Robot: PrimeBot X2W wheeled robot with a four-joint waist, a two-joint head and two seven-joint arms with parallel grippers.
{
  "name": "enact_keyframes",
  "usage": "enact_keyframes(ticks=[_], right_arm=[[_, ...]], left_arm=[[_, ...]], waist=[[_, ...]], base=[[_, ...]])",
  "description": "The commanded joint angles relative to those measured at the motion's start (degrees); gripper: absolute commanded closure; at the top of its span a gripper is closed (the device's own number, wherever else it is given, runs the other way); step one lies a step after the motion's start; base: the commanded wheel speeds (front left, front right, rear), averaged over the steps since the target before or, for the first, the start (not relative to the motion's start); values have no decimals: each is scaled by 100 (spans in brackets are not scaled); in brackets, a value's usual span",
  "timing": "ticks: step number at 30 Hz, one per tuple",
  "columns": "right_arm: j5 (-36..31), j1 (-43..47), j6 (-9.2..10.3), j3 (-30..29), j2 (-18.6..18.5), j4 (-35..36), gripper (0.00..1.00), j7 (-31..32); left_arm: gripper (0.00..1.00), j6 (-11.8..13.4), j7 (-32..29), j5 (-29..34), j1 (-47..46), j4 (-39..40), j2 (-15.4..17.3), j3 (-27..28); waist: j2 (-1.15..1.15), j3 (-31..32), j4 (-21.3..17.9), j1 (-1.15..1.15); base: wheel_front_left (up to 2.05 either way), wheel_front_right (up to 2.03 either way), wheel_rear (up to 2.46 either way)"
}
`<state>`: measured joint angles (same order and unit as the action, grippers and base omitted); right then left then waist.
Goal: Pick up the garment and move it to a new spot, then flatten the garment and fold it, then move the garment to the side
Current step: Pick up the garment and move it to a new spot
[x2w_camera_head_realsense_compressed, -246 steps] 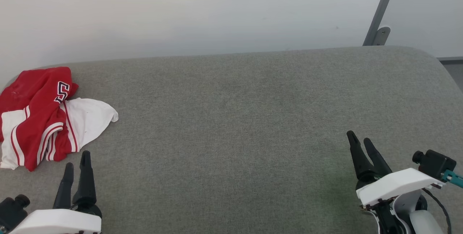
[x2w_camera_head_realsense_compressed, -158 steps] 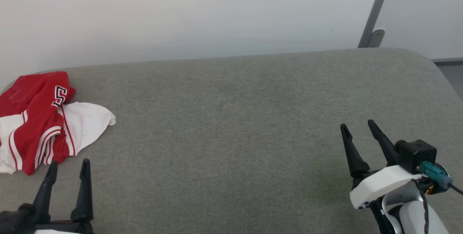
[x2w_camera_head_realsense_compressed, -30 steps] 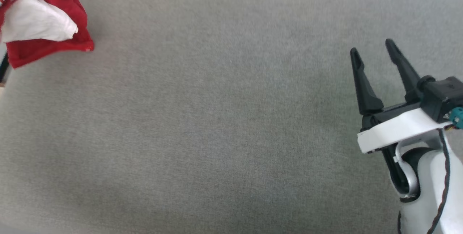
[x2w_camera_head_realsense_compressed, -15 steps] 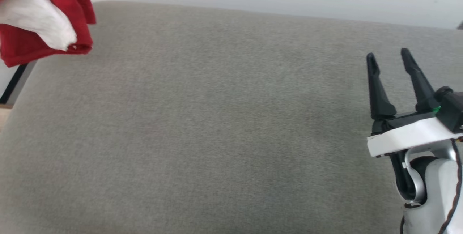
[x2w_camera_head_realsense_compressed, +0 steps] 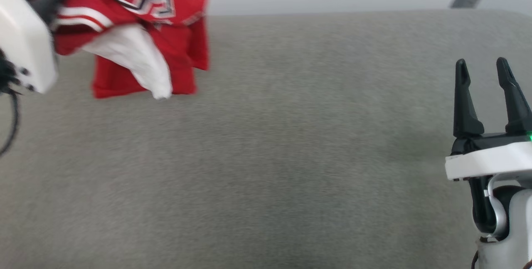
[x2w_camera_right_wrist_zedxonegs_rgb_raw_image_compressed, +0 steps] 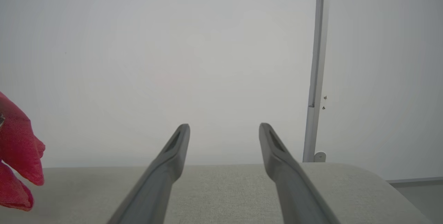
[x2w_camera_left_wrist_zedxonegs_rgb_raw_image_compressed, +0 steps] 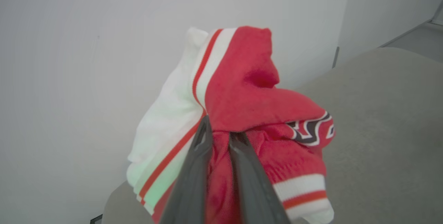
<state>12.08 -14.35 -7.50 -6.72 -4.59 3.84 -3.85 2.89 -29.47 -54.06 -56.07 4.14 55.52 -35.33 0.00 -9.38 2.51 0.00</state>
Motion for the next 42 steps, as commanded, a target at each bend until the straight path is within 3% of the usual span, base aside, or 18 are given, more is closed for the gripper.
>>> enact_keyframes(ticks=[1,9,18,31,37,38,39,40,42], right_arm=[[-28,90,2,23,47,35,0,-48],[14,96,2,139,129,-150,0,-243],[109,-29,2,520,170,-389,0,-486],[248,-177,2,865,169,-719,0,-678],[208,-275,2,937,166,-789,0,-667],[203,-269,2,937,167,-808,0,-661],[184,-255,2,936,166,-822,0,-649],[180,-240,2,929,166,-835,0,-631],[149,-194,2,900,166,-856,0,-590]], left_arm=[[100,93,-93,11,65,246,-79,-68],[100,345,-452,72,376,705,-551,-639],[100,297,-671,-33,859,-59,-1022,-1236],[100,-162,-802,-304,1353,-2289,-1767,-1842],[100,-397,-530,-415,1248,-2999,-2211,-1833],[75,-447,-446,-404,1195,-3040,-2253,-1808],[31,-494,-364,-369,1144,-3064,-2267,-1790],[0,-547,-282,-367,1108,-3070,-2279,-1758],[0,-639,-81,-340,1041,-3037,-2262,-1688]], waist=[[0,-148,-371,0],[0,-440,-973,0],[0,-683,-1354,0],[0,-730,-1473,0],[0,-652,-1371,0],[0,-616,-1338,0],[0,-574,-1302,0],[0,-526,-1266,0],[0,-415,-1174,0]], base=[[0,0,0],[0,0,0],[0,0,0],[0,0,0],[0,0,0],[0,0,0],[0,0,0],[0,0,0],[0,0,0]])
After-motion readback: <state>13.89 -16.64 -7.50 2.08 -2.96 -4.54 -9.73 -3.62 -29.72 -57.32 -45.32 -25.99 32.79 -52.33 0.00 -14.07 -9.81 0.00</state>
